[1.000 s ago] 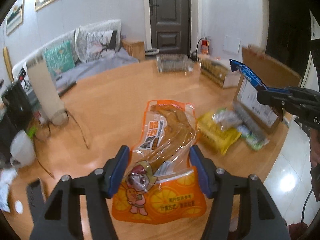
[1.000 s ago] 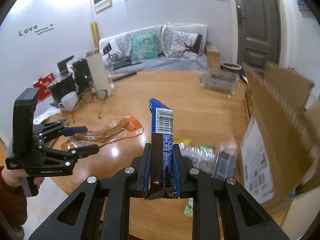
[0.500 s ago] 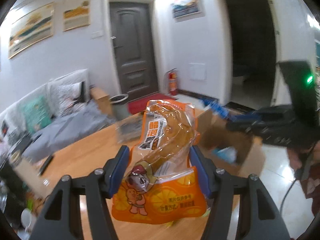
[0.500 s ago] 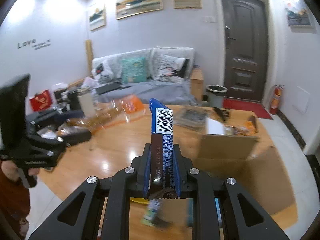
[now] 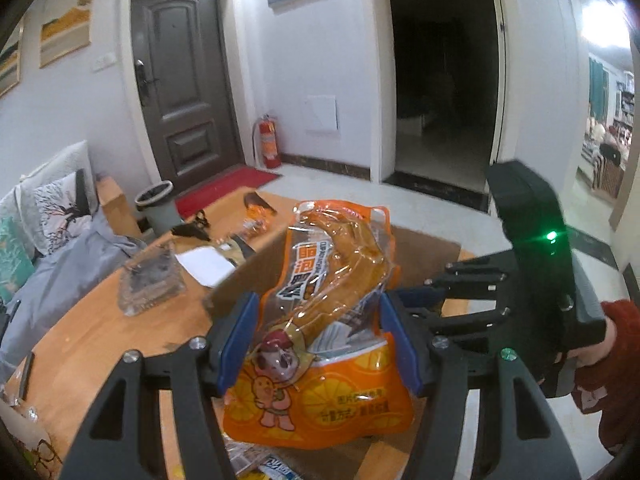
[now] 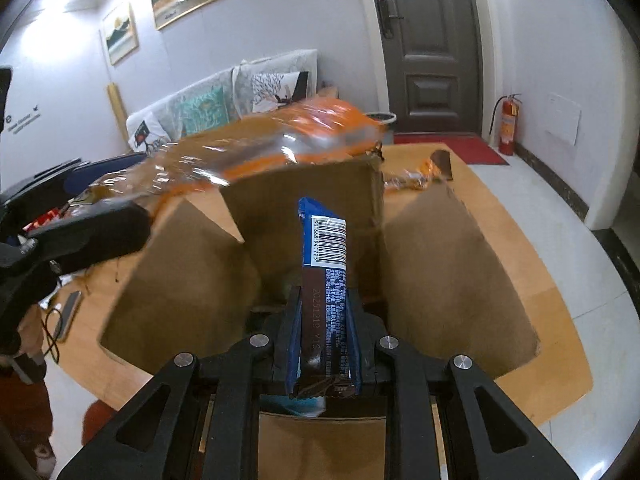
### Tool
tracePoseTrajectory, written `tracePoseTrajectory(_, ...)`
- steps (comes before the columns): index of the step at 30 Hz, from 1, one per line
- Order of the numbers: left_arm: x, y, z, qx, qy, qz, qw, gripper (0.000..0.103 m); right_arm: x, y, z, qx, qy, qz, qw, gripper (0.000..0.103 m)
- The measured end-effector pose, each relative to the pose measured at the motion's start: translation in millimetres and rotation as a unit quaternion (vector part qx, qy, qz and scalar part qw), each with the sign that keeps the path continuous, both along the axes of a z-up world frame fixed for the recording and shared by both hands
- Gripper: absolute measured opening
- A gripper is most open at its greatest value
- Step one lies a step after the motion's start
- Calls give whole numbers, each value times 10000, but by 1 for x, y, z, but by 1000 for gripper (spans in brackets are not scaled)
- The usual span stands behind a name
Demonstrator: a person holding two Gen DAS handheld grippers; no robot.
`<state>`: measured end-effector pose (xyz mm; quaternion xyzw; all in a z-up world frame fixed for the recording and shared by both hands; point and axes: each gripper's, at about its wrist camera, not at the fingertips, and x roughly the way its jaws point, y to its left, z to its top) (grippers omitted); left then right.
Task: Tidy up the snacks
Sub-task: 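Carry the sausage bag and blue bar to the box and release both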
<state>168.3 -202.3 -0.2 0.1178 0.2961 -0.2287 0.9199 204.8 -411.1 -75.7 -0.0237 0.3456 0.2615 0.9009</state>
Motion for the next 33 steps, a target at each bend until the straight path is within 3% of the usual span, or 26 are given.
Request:
tracePoseTrajectory(5,13,-11,-20,163,228,33,9996,60,14,-1,-16,-78,115,90,9999,15)
tracePoseTrajectory(14,25,-23,-32,459,414,141,9980,62,27,24,-23,-376,77,353,9986,16)
tracePoseTrajectory(16,31,-18,-32,417,540,202,9975,62,23,27,-29,-500,122,370,9980,21)
tracePoseTrajectory(19,30,-11,-28,353,577,290,9973,72,19,28,-30,-618,48,409,9972,42)
tracePoseTrajectory(21,27,-7,-24,322,448,331,9979,86,10,29,-27,-816,-100,364,9959,64)
tracePoseTrajectory(27,15,-2,-13,344,277,372,9983,86,-5,25,-17,-1093,-183,400,9930,76)
tracePoseTrajectory(33,1,9,-4,266,146,456,9985,87,-16,13,-6,-976,-163,276,9947,78)
